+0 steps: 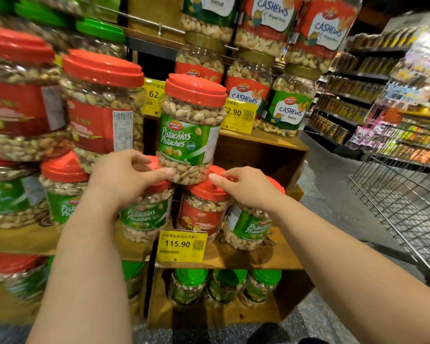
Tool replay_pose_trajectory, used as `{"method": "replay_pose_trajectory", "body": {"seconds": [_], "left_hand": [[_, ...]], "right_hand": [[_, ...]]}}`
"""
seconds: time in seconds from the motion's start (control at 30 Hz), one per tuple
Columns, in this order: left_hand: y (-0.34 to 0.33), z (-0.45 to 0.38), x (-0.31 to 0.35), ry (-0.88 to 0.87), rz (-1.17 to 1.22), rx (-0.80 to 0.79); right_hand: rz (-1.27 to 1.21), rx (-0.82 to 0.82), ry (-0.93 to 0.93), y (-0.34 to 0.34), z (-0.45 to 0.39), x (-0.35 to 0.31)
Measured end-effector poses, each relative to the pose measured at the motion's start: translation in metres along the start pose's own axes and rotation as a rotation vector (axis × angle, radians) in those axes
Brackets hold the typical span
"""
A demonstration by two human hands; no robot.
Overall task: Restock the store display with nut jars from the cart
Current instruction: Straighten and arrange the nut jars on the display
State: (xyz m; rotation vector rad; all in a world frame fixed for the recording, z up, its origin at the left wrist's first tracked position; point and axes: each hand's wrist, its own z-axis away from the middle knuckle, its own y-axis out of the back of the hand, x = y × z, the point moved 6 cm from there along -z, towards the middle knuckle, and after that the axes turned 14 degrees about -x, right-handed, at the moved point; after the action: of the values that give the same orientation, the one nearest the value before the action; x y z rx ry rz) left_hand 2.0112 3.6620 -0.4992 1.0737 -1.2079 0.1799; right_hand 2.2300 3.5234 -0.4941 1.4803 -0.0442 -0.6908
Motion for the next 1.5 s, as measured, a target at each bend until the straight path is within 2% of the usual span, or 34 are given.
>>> {"method": "replay_pose_trajectory", "body": {"seconds": [0.1, 0.17, 0.3, 0.4, 0.63, 0.93, 1.0, 1.07, 1.13, 1.17, 1.27, 1.4, 1.5], "left_hand": [[-0.001, -0.007, 0.002, -0.085, 0.169, 0.132], [-0.012, -0.016, 0.006, -0.098, 0.123, 0.101], [-0.032, -0.028, 0.015, -0.104, 0.024, 0.022], [-0.040, -0.033, 0.014, -0.130, 0.065, 0.031], [-0.034, -0.031, 0.003, -0.131, 0.097, 0.190], [-0.033, -0.020, 0.003, -0.174, 0.077, 0.234], [-0.030, -0.014, -0.003, -0.184, 0.140, 0.223], [-0.021, -0.004, -0.015, -0.169, 0.221, 0.246], [-0.008, 0.007, -0.031, -0.144, 0.263, 0.287], [-0.002, 0.011, -0.039, -0.123, 0.258, 0.311], [0.009, 0.017, -0.072, -0.001, 0.232, 0.326], [0.003, 0.018, -0.106, 0.143, 0.155, 0.228], [-0.009, 0.009, -0.119, 0.150, 0.134, 0.146]], "right_hand": [[-0.256, 0.178, 0.063, 0.011, 0.001, -0.006], [-0.454, 0.186, 0.112, 0.011, -0.005, -0.015], [-0.609, 0.164, 0.192, 0.005, -0.026, -0.030], [-0.641, 0.141, 0.210, 0.002, -0.029, -0.032], [-0.711, 0.024, 0.262, 0.005, -0.038, -0.038], [-0.692, 0.029, 0.243, 0.005, -0.038, -0.039], [-0.660, 0.130, 0.200, 0.006, -0.025, -0.040], [-0.638, 0.311, 0.142, 0.004, 0.002, -0.039], [-0.626, 0.463, 0.167, -0.005, 0.033, -0.041], [-0.617, 0.481, 0.197, -0.013, 0.045, -0.043], [-0.585, 0.339, 0.225, -0.055, 0.052, -0.049], [-0.527, 0.038, 0.161, -0.108, 0.030, -0.052], [-0.533, -0.058, 0.119, -0.126, 0.009, -0.054]]}}
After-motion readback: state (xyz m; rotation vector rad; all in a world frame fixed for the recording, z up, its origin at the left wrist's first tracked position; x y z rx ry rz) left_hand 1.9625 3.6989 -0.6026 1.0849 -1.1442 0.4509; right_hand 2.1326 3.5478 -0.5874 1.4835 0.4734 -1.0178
